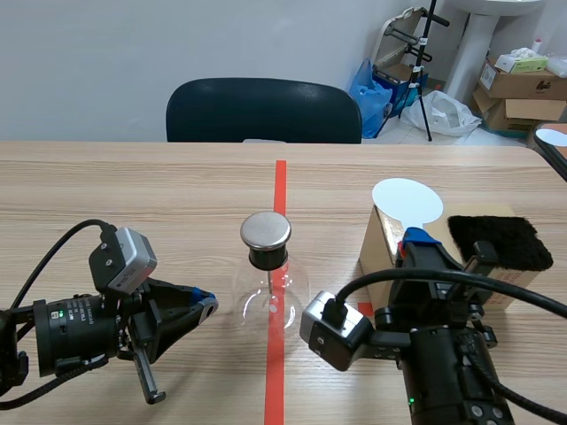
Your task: Do the electroscope experiment
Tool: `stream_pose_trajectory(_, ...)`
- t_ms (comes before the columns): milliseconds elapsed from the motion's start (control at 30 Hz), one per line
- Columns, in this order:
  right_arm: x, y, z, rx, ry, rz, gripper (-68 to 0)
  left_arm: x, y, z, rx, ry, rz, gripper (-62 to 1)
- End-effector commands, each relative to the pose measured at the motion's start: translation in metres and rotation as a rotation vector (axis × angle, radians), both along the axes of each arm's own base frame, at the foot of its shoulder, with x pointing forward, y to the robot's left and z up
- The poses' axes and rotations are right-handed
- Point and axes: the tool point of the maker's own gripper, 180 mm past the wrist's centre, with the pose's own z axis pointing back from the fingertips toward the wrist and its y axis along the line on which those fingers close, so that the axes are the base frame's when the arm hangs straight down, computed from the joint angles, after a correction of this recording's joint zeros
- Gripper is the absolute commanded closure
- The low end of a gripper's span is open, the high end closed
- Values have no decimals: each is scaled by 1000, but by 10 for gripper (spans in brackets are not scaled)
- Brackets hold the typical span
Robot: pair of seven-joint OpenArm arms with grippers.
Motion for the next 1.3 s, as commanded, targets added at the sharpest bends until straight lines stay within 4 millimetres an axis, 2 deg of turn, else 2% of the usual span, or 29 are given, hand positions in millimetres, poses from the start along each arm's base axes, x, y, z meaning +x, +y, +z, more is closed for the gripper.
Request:
stream_pose_trajectory(0,4,2,14,5,-44,17,-10,7,-2,12,-32,-35,5,-31)
stream_pose_trajectory(333,-2,35,14,-12,-52,204,-10,7,-2,12,-32,-35,5,-31)
stream_pose_trajectory(800,-26,88,14,-42,-64,525,-10,7,-2,13,-32,-35,5,-31)
stream_pose_trajectory(967,-32,97,14,-48,-67,588,-10,7,-2,13,-32,-35,5,-31)
stream_pose_trajectory(1267,-33,99,14,-49,-67,600,-10,7,-2,13,-32,-35,5,-31)
